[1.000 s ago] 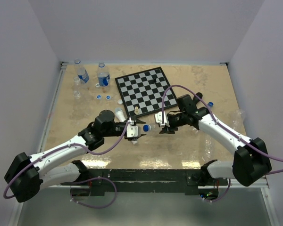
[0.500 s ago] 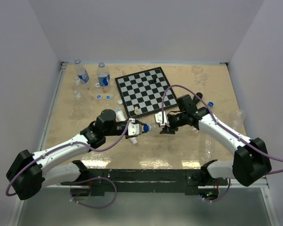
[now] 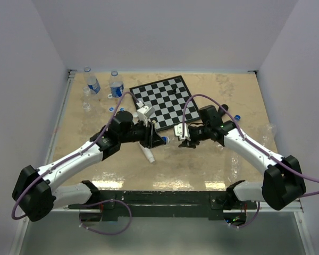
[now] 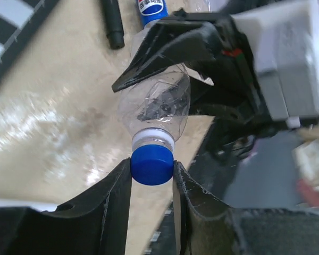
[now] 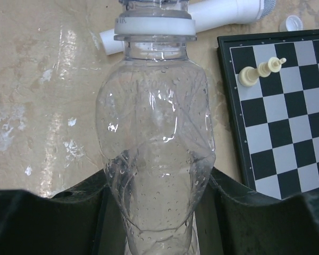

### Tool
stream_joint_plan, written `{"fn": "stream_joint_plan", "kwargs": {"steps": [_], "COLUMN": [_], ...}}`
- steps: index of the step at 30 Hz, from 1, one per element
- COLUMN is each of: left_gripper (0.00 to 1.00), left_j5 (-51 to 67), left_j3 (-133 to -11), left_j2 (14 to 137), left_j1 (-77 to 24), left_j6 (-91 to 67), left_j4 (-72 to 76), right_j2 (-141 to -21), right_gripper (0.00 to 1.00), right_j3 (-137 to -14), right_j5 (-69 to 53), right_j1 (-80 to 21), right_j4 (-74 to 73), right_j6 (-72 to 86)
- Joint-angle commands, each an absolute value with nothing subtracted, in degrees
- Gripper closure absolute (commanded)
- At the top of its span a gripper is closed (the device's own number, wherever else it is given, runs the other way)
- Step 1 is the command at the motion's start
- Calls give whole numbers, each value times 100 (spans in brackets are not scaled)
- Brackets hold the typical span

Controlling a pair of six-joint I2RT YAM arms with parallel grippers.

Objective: Unscrew the bottle caps
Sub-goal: Unscrew the bottle cap from the plastic bottle.

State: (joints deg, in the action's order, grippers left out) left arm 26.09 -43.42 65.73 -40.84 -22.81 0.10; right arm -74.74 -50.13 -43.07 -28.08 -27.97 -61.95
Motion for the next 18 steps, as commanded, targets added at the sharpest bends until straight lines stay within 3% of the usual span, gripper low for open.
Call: {"fn": "stream_joint_plan", "kwargs": {"steps": [1, 18], "left_gripper": [100, 100], "left_j5": [2530, 2224], "left_j3": [-4781, -4904], "left_j2": [6811, 7049], "left_j1": [-3727, -3735], "left_j6": [-5781, -5564], "left_j4": [-318, -176], "right_j2": [-7550, -7541], "right_gripper": [94, 95], "right_j3": [-5045, -5019], "right_j5": [-4421, -4342], "right_j1": [-2856, -2848], "right_j4": [-2997, -2953], "right_j6": [-6275, -6231]}}
